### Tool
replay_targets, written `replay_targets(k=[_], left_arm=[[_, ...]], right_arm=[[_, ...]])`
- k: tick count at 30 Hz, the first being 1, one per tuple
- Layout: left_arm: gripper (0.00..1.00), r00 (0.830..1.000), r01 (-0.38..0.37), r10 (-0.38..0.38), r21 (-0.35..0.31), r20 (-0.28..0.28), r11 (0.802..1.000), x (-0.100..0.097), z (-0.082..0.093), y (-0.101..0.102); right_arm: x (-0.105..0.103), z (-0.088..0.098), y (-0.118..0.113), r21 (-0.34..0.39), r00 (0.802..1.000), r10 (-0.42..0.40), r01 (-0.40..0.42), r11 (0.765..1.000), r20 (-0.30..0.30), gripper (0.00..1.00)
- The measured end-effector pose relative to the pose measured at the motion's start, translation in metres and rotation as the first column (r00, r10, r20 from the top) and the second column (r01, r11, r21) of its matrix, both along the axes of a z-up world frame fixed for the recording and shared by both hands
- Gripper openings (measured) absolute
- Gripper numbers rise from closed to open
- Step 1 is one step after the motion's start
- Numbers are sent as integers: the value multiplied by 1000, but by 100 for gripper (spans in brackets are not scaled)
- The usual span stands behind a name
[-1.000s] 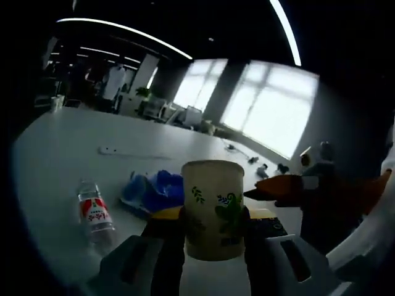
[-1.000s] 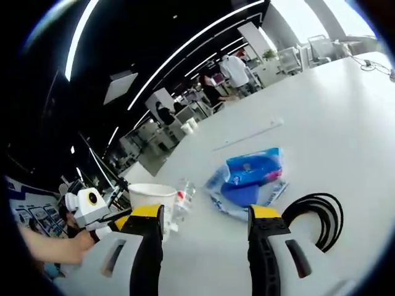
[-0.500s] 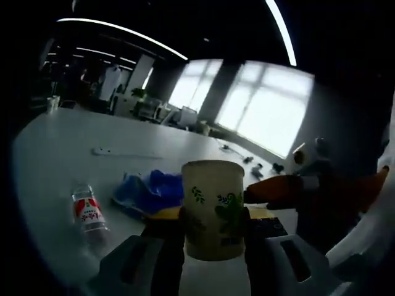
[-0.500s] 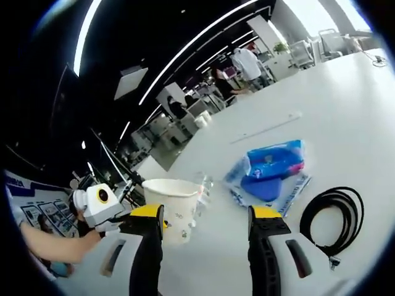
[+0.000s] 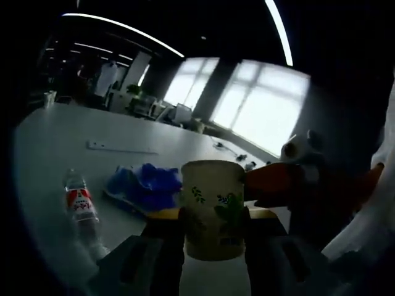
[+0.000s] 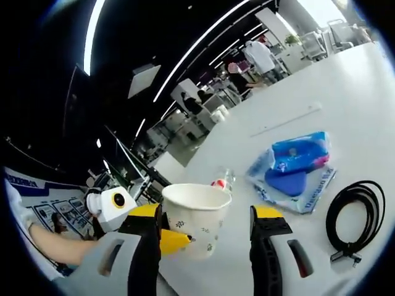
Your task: Arrange the tabletop items into an orderly group along one side of the table until the central work area is clear of visible clutter.
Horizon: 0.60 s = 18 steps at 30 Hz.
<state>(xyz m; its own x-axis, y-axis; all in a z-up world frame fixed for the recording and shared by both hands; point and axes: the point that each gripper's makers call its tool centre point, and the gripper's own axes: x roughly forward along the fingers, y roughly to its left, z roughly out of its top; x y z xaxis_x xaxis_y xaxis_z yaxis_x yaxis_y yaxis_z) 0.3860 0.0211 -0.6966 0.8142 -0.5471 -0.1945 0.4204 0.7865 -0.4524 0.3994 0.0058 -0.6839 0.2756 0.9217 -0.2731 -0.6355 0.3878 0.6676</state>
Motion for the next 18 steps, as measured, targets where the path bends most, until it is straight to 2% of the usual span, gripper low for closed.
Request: replay_targets(k=[9, 18], left_arm=[[34, 999, 31, -31, -10, 8, 999, -6, 3, -8], [34, 999, 49, -49, 18, -1, 999, -14, -1, -11]], right_arm=[[-6, 2, 8, -10, 999, 32, -32, 999, 16, 54], [-11, 3, 10, -36, 998, 56, -55, 998, 42, 46]])
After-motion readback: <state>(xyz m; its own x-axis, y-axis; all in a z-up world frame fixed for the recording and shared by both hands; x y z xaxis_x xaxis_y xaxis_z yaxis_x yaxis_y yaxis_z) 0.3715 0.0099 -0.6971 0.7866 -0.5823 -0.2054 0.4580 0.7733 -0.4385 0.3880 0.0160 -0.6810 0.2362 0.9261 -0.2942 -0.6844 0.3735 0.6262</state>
